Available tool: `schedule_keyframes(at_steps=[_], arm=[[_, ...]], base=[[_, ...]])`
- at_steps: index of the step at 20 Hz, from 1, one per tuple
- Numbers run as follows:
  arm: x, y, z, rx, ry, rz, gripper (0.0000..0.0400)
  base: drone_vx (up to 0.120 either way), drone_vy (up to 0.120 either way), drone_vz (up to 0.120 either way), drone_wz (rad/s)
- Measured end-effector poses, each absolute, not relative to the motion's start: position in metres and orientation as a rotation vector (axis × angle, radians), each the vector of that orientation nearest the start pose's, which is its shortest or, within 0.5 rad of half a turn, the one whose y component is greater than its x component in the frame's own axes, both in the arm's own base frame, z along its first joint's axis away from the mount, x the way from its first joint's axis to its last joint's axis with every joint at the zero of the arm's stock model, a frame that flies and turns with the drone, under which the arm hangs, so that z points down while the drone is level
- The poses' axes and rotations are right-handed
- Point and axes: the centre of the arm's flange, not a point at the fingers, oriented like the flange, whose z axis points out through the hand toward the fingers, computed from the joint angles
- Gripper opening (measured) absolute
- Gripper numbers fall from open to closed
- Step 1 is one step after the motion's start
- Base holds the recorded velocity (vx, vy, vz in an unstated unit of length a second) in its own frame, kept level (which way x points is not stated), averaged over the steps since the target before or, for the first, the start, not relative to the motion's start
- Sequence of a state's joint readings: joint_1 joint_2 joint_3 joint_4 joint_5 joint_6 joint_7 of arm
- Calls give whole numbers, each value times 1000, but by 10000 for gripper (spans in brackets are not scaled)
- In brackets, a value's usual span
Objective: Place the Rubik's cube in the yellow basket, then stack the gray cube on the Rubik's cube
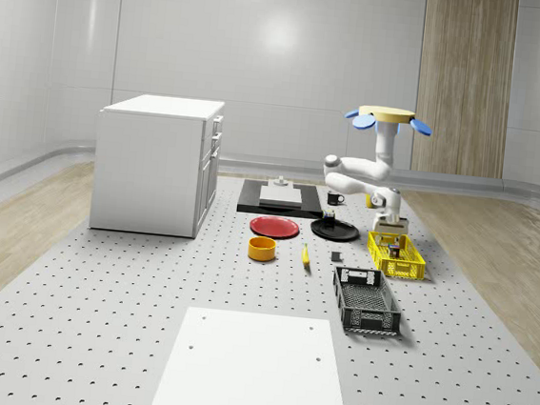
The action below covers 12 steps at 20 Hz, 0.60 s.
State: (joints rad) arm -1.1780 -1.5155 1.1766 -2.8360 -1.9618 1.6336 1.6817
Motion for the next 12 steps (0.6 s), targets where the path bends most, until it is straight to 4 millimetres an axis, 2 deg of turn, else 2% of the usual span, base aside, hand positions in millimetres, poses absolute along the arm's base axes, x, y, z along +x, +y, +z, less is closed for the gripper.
schedule_keyframes(at_steps=[4, 12], arm=[[303, 0, 545, 1, -2, 786, 400], [303, 0, 545, 1, -2, 786, 400]], base=[[120, -120, 120, 0], [5, -120, 0, 0]])
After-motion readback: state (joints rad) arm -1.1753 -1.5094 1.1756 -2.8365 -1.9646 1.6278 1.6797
